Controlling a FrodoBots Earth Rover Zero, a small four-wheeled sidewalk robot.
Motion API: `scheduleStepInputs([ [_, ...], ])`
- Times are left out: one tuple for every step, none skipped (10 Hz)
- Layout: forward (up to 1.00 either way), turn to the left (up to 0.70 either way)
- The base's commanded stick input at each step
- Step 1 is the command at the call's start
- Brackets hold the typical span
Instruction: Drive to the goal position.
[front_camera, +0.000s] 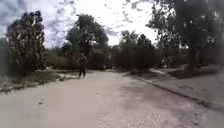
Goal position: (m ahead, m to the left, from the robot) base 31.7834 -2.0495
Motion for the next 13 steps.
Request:
scheduleStepInputs([
  [0.85,0.00],
  [0.85,0.00],
  [0.85,0.00],
  [0.85,0.00],
  [0.85,0.00],
  [0.85,0.00],
  [0.85,0.00],
  [0.85,0.00],
  [0.85,0.00],
  [0.85,0.00],
  [0.85,0.00],
  [0.85,0.00],
  [0.85,0.00],
])
